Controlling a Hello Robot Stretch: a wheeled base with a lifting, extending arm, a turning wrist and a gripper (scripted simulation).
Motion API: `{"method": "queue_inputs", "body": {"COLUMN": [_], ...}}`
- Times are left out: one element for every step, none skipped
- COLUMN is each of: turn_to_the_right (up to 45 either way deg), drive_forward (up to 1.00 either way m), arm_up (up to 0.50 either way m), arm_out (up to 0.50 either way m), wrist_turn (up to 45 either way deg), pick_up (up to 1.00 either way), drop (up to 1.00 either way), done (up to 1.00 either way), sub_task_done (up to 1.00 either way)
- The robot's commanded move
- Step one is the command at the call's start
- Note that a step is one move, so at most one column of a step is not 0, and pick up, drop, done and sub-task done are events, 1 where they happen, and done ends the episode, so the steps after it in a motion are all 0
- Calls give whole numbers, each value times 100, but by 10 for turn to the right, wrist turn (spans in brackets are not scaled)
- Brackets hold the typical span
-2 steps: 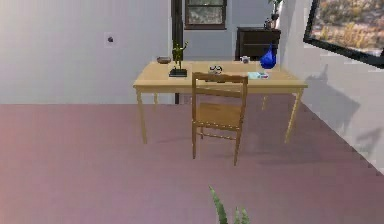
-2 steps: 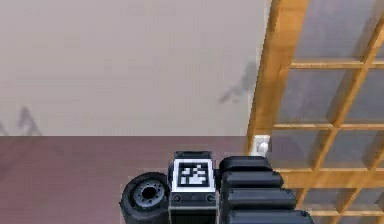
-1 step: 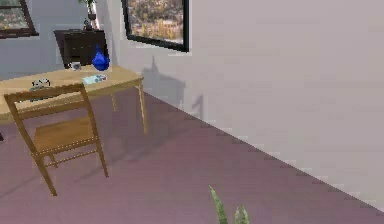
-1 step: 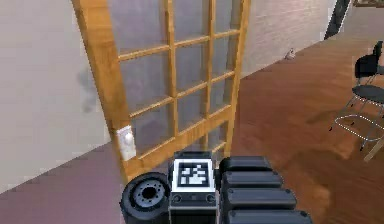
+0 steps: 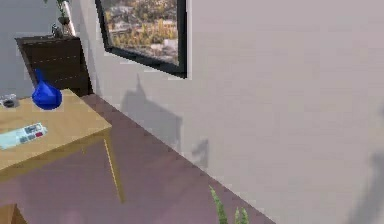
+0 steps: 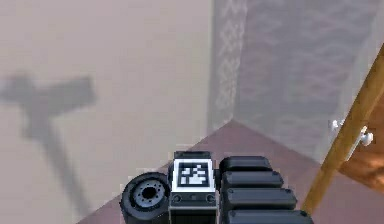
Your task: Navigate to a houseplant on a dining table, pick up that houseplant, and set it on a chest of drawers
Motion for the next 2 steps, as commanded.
{"method": "queue_inputs", "body": {"turn_to_the_right": [30, 0], "drive_forward": [0, 90], "arm_up": [0, 0], "arm_out": [0, 0], "wrist_turn": [0, 0], "pick_up": [0, 0], "drop": [0, 0], "done": [0, 0], "sub_task_done": [0, 0]}}
